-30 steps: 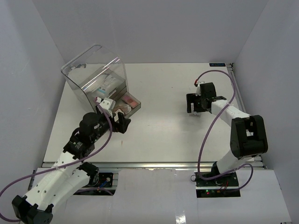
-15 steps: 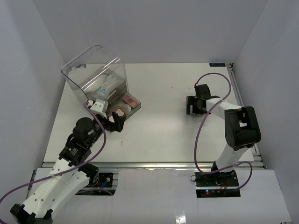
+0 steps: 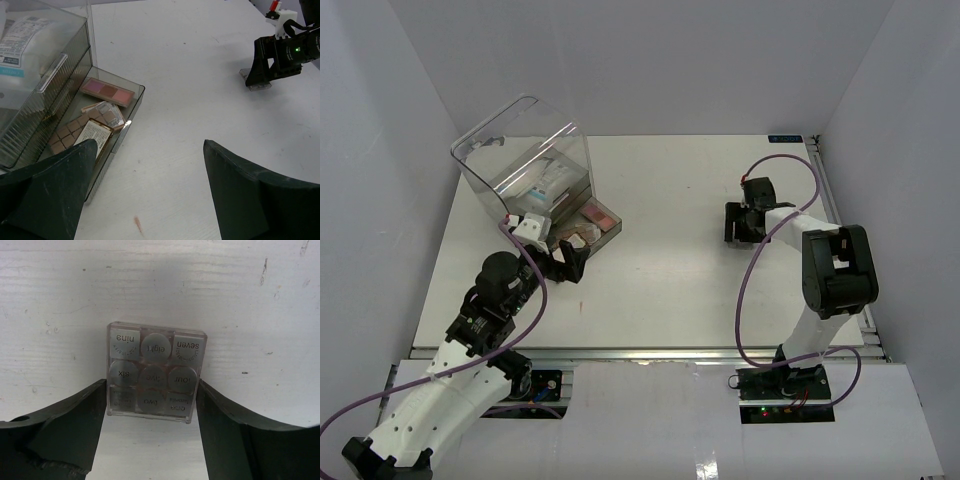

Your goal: Organize the makeup

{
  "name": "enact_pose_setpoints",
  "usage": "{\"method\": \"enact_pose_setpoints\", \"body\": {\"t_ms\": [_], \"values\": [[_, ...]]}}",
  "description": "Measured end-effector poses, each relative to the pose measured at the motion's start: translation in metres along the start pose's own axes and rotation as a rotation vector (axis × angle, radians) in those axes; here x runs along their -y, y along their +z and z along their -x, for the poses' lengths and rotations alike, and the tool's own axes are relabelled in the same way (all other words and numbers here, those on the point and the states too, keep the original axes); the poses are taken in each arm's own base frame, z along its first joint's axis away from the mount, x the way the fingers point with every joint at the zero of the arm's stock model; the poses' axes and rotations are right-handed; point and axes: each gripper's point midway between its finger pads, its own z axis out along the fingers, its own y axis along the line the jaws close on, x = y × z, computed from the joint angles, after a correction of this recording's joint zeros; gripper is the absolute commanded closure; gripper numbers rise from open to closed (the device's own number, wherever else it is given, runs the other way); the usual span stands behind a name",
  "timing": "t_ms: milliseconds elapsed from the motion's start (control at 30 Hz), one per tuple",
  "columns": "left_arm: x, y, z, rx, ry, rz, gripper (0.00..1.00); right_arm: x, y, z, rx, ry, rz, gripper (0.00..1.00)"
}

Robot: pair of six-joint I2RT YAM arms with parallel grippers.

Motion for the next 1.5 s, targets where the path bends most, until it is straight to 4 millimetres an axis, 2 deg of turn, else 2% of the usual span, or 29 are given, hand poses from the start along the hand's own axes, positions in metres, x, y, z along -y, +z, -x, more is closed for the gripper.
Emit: {"method": "enact_pose_setpoints", "body": {"t_ms": [267, 367, 467, 567, 600, 700, 833, 933, 1033, 1133, 1233, 1367, 1500], "values": [[-0.001, 0.0, 0.001, 0.004, 0.001, 0.005, 0.02, 0.002, 0.0, 0.002, 0.019, -0.027, 0.004, 0.57], [-0.001, -0.001, 0.002, 0.007, 0.001, 0.005, 0.02, 0.0, -0.001, 0.003, 0.033, -0.058, 0.009, 0.6], [-0.002, -0.003, 0.004, 0.017, 0.0, 0.008, 0.02, -0.011, -0.01, 0.004, 0.074, -0.157, 0.017, 0.65], [-0.003, -0.005, 0.007, 0.032, 0.0, 0.019, 0.02, -0.043, -0.03, 0.017, 0.155, -0.315, 0.07, 0.7], [-0.004, -0.006, 0.009, 0.039, -0.001, 0.022, 0.02, -0.059, -0.038, 0.023, 0.194, -0.386, 0.099, 0.71], [-0.006, -0.009, 0.013, 0.059, -0.002, 0.034, 0.02, -0.117, -0.063, 0.036, 0.288, -0.622, 0.218, 0.73], [-0.01, -0.014, 0.019, 0.087, -0.005, 0.056, 0.02, -0.202, -0.106, 0.056, 0.413, -0.907, 0.42, 0.69], [-0.014, -0.018, 0.024, 0.11, -0.007, 0.079, 0.02, -0.253, -0.135, 0.069, 0.503, -1.04, 0.546, 0.69], [-0.019, -0.022, 0.029, 0.131, -0.008, 0.106, 0.02, -0.298, -0.151, 0.077, 0.546, -1.105, 0.65, 0.69], [-0.024, -0.026, 0.033, 0.152, -0.009, 0.13, 0.02, -0.344, -0.148, 0.087, 0.559, -1.098, 0.741, 0.69], [-0.027, -0.029, 0.036, 0.166, -0.011, 0.146, 0.02, -0.378, -0.13, 0.087, 0.529, -1.054, 0.808, 0.68], [-0.029, -0.029, 0.036, 0.168, -0.011, 0.16, 0.02, -0.4, -0.094, 0.07, 0.434, -0.991, 0.854, 0.67], [-0.03, -0.029, 0.036, 0.168, -0.009, 0.163, 0.02, -0.403, -0.067, 0.052, 0.348, -0.941, 0.861, 0.61]]}}
